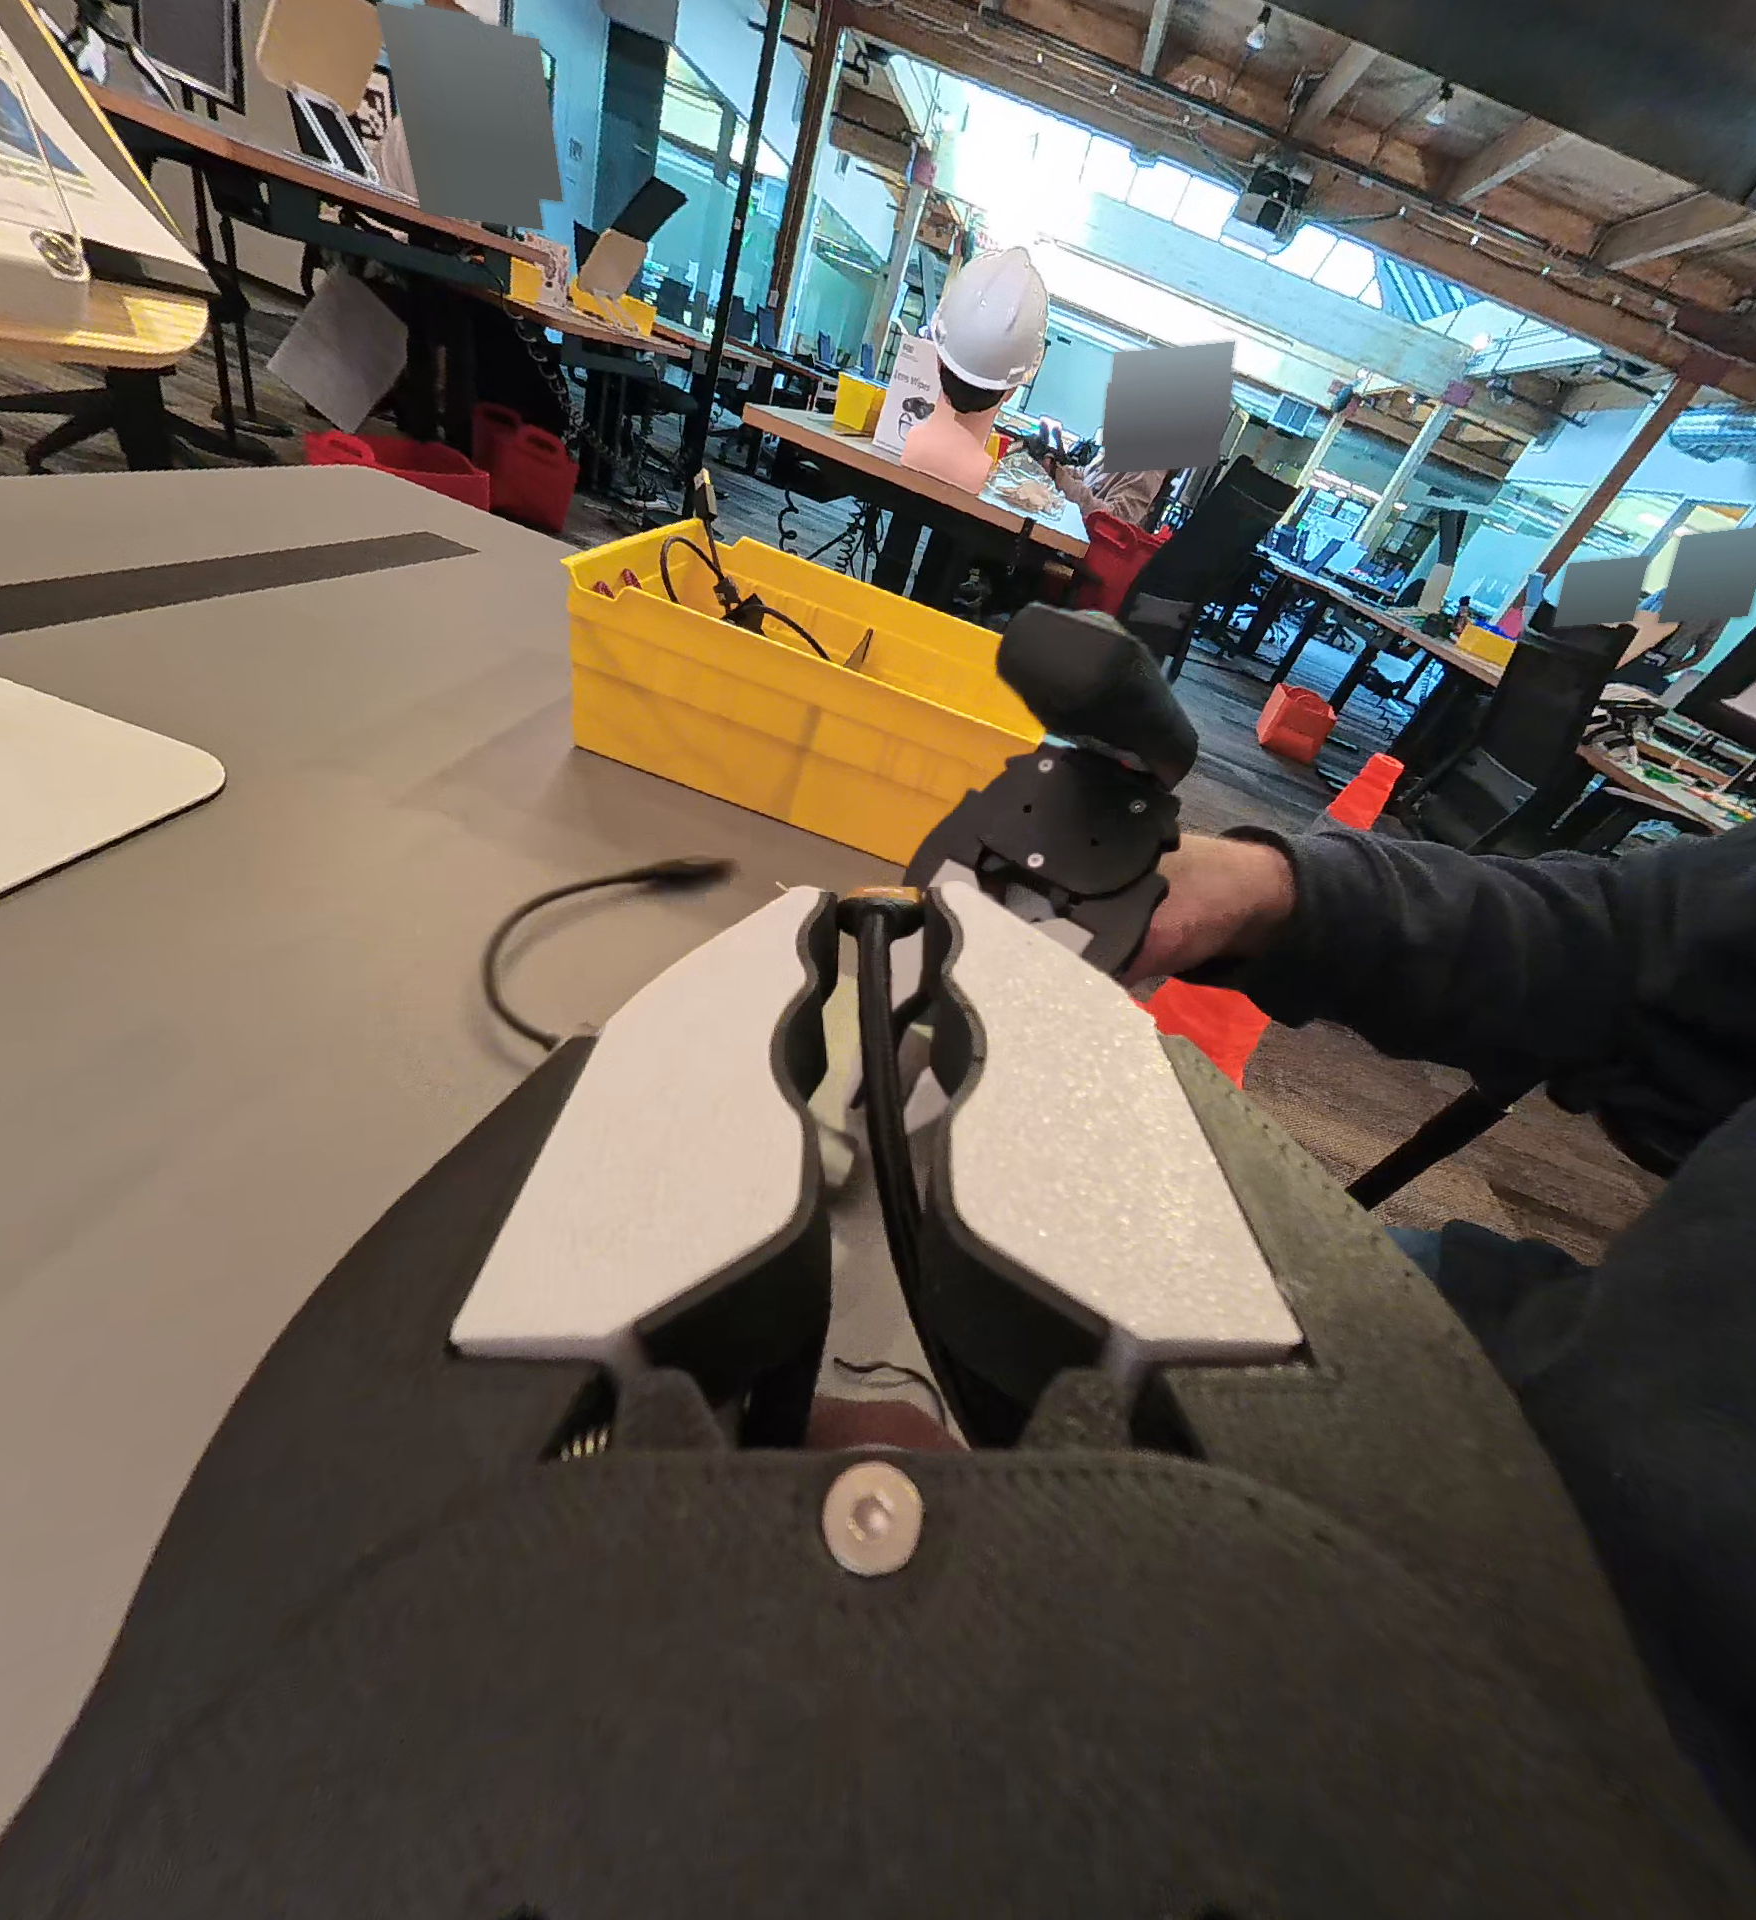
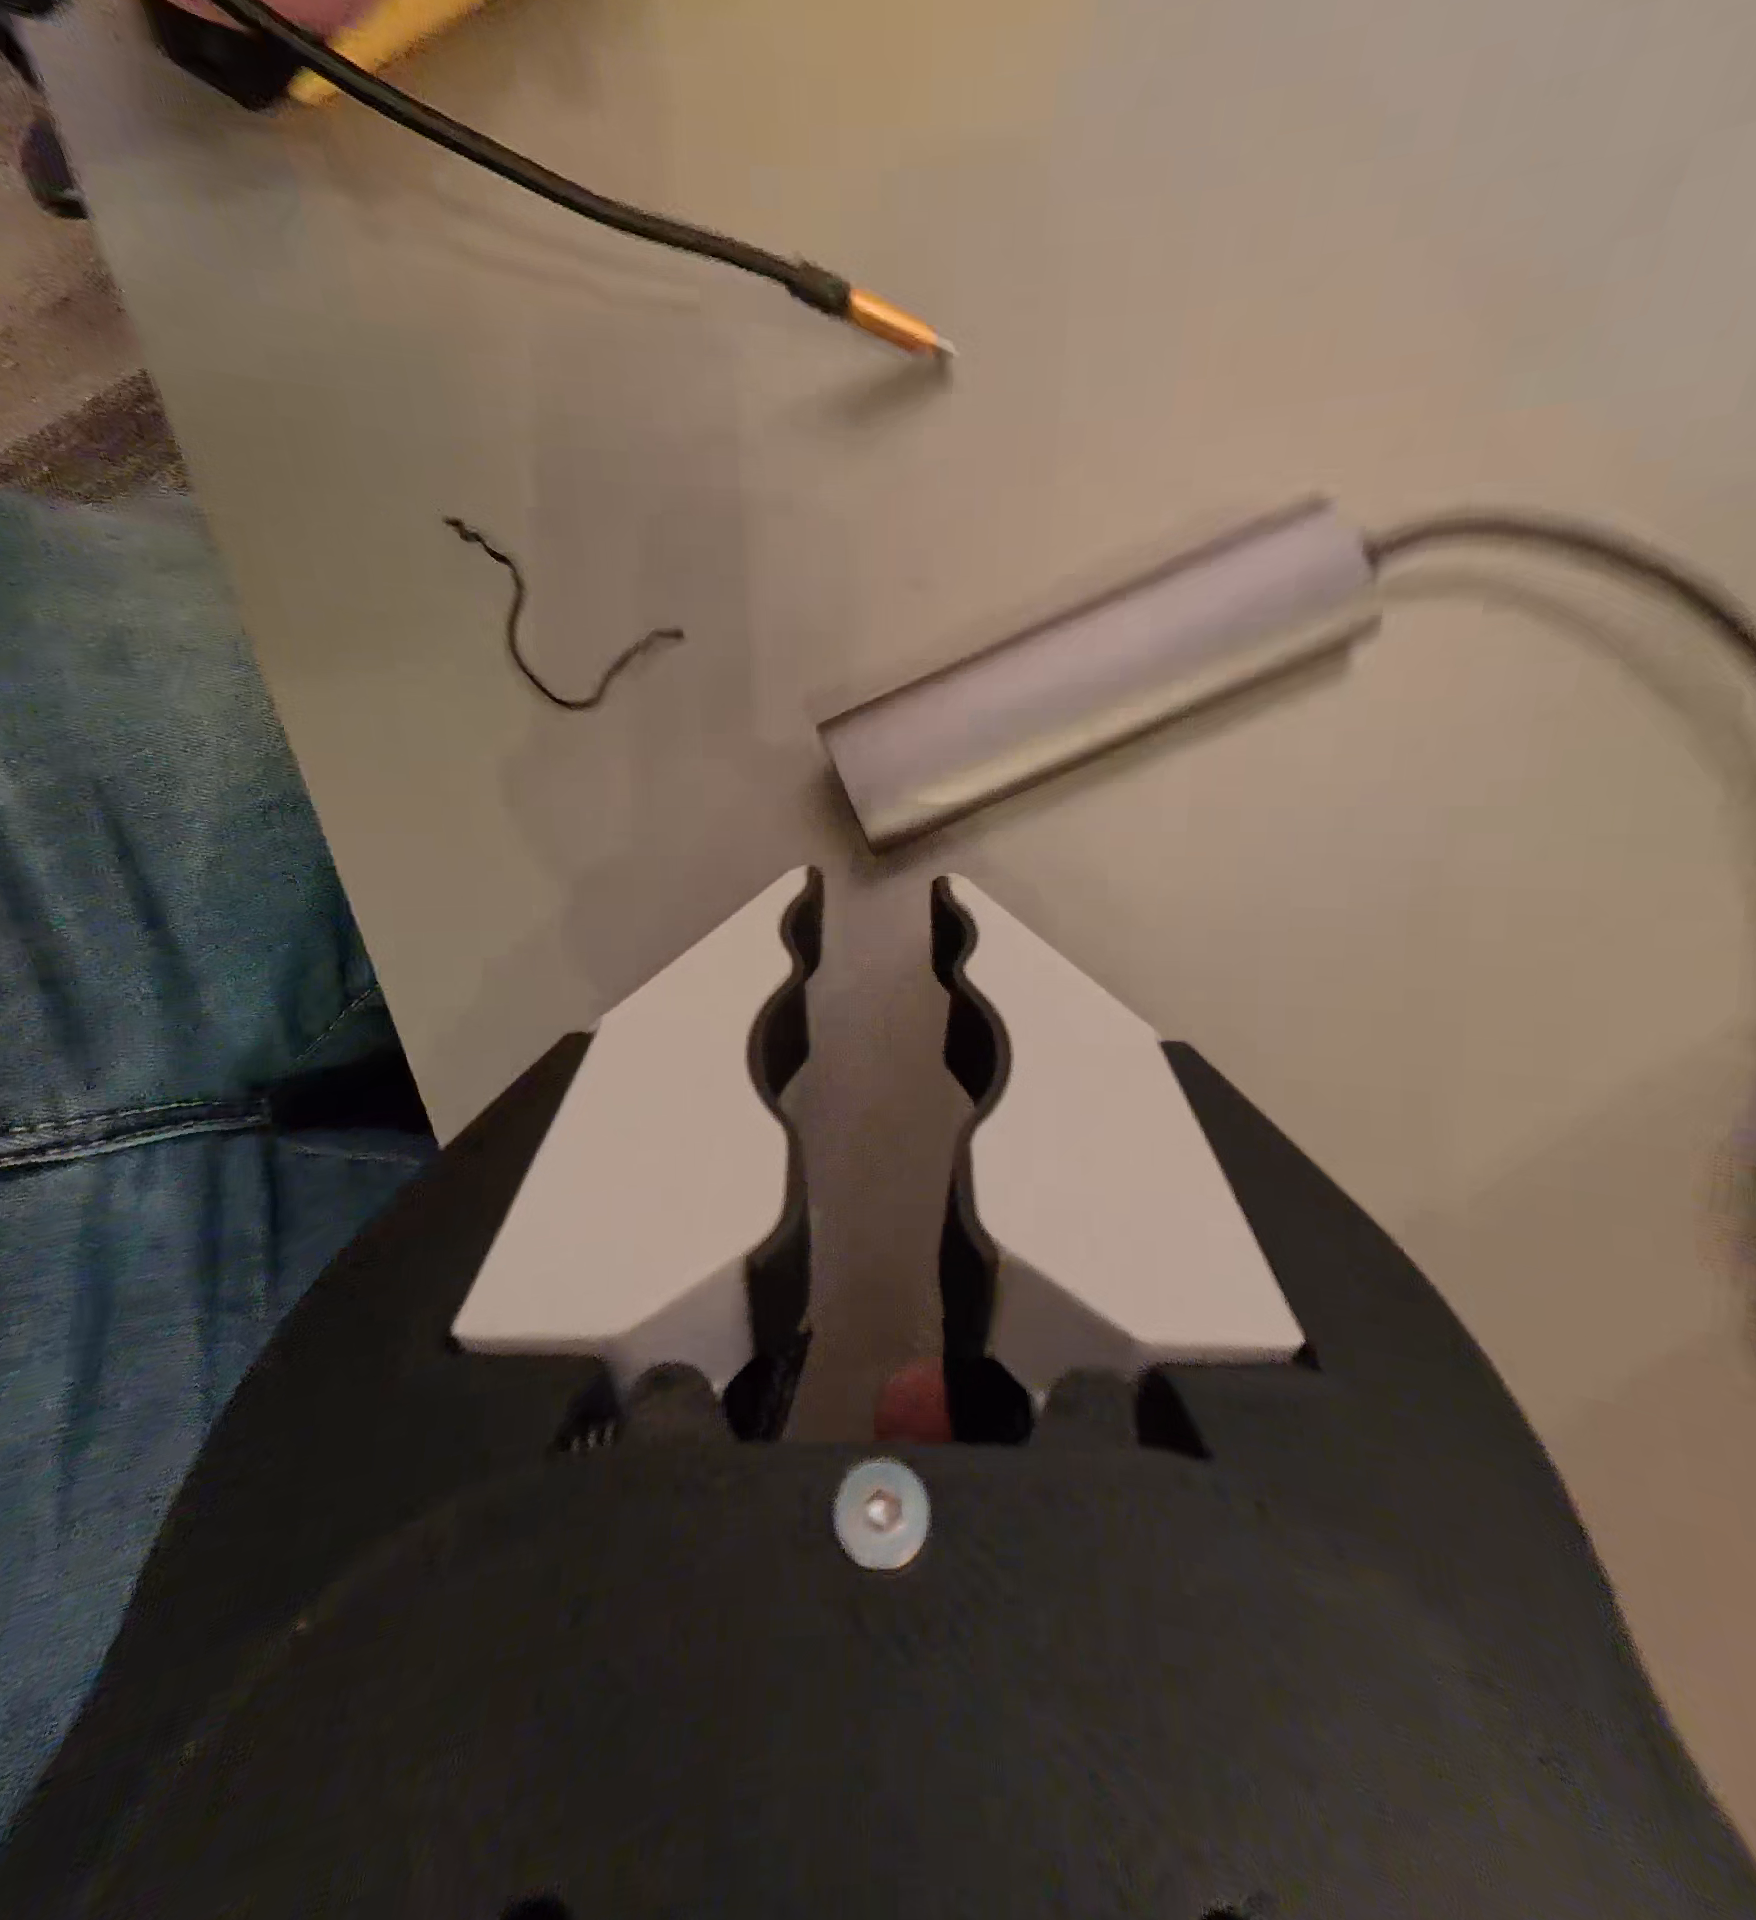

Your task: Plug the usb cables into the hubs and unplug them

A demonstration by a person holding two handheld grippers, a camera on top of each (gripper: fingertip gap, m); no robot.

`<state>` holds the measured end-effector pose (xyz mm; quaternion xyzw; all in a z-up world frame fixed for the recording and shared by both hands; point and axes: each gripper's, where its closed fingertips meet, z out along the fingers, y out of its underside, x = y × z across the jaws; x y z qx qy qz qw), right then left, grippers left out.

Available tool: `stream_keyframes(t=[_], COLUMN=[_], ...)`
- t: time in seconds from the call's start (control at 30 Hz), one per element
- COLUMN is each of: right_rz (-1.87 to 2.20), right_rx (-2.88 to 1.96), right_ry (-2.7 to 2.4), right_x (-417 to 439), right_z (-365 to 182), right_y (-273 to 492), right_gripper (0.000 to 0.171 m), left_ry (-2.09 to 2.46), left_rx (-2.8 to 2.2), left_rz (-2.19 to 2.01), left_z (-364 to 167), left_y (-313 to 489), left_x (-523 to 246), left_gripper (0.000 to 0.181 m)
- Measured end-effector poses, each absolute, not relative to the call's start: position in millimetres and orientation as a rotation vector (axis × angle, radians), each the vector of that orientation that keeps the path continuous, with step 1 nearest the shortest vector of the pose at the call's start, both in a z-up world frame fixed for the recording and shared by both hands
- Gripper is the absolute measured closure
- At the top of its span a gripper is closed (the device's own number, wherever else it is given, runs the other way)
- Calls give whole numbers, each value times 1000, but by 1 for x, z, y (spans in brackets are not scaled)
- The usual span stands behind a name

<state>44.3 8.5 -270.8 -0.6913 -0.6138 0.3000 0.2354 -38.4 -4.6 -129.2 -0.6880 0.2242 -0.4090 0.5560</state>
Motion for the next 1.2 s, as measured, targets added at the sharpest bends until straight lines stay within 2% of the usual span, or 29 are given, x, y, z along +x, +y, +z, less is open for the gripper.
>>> stream_keyframes(t=[0.03, 0.13, 0.27, 0.33, 0.57, 0.77, 0.83, 1.0, 1.07, 1.2], right_rz=[830, 755, 653, 630, 592, 621, 571, 508, 497, 426], right_rx=[-1842, -1737, -1752, -1786, -1772, -1932, -1964, -1979, -1954, -1867], right_ry=[-1695, -1696, -1723, -1751, -1737, -1697, -1658, -1542, -1544, -1615], right_x=[41, 37, 29, 25, 21, 3, -4, -15, -16, -11], right_z=[-266, -258, -273, -284, -276, -276, -281, -285, -284, -281], right_y=[7, 22, 41, 42, 59, 47, 49, 58, 60, 63], right_gripper=[145, 114, 80, 73, 66, 44, 42, 46, 56, 56], left_ry=[530, 526, 514, 512, 494, 482, 479, 469, 468, 469], left_rx=[-1626, -1633, -1638, -1642, -1648, -1655, -1659, -1660, -1657, -1656], left_rz=[-966, -972, -975, -976, -983, -985, -981, -978, -980, -974], left_z=[-130, -133, -136, -138, -142, -146, -147, -148, -148, -147], left_y=[-5, -4, -2, -2, 0, 3, 4, 4, 4, 4], left_x=[-39, -41, -44, -44, -49, -51, -52, -55, -55, -56], left_gripper=[166, 166, 167, 167, 166, 166, 166, 166, 166, 166])
